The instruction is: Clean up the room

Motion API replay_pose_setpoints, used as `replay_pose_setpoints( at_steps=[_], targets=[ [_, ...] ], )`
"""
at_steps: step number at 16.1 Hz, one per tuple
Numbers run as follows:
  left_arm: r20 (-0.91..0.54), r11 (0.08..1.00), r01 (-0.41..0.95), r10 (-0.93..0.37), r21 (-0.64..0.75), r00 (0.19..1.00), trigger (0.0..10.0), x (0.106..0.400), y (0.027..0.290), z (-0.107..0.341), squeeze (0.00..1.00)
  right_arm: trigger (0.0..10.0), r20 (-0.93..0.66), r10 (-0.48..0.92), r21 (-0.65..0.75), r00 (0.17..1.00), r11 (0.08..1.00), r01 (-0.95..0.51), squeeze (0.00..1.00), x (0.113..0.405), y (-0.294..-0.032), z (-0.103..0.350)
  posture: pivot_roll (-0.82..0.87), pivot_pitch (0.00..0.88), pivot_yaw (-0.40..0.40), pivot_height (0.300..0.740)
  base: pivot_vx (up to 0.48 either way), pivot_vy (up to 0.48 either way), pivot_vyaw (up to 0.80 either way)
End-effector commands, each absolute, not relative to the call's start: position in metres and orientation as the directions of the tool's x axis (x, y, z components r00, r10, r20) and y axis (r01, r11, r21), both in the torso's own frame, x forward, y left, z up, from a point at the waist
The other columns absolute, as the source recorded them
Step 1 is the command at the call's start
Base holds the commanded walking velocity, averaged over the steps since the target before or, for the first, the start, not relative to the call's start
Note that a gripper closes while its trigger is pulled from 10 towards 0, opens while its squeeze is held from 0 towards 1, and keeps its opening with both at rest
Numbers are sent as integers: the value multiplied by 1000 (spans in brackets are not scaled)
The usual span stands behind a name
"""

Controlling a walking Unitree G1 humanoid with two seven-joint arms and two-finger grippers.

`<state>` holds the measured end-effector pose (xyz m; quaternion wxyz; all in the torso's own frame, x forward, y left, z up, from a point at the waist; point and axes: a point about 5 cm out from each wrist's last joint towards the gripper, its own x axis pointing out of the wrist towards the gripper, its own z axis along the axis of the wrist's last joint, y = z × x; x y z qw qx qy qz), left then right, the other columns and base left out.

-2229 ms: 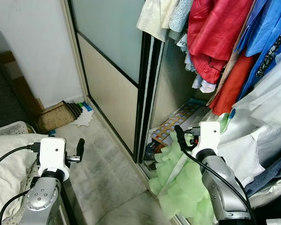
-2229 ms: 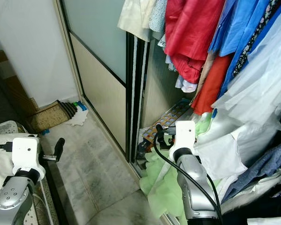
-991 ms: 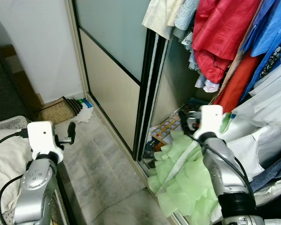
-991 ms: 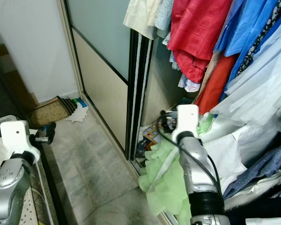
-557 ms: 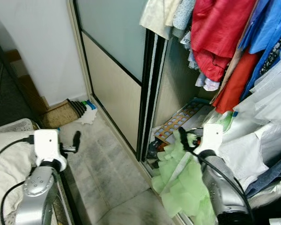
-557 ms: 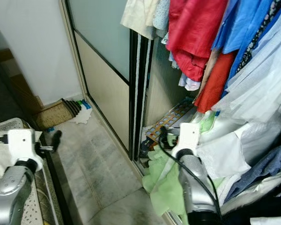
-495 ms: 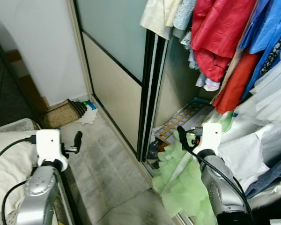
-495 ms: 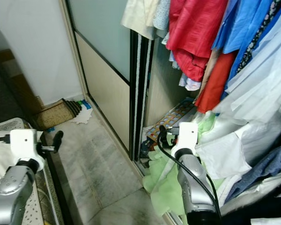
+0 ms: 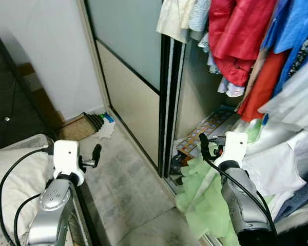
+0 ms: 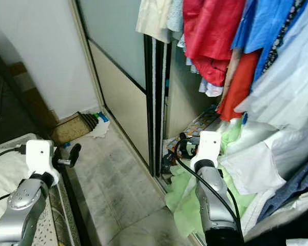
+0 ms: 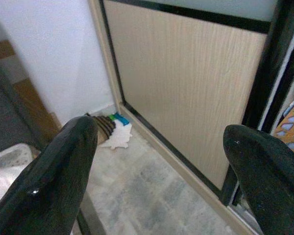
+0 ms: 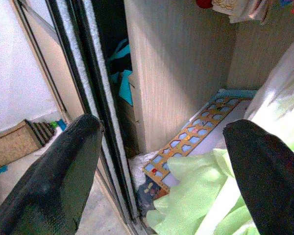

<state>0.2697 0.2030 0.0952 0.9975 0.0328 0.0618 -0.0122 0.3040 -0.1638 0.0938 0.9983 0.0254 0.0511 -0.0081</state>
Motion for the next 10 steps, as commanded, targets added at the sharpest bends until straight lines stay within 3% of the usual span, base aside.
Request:
replay_pose_setpoints(
  at_steps=[1,8,10],
  targets=[
    [-125,998,23,-15,67,992,10000,271,206,95,0,10000,-92,9,36,996,999,-6,0,304,-160,96,13,0,46,740,0,0,0],
    [-143,999,-38,42,30,989,10000,252,209,92,0,10000,-99,53,2,994,999,-53,0,301,-160,100,37,51,-28,740,0,0,0],
    [-145,999,-29,33,27,989,10000,247,208,92,0,10000,-95,57,-8,994,998,-58,0,299,-159,102,38,82,-35,740,0,0,800]
  ],
)
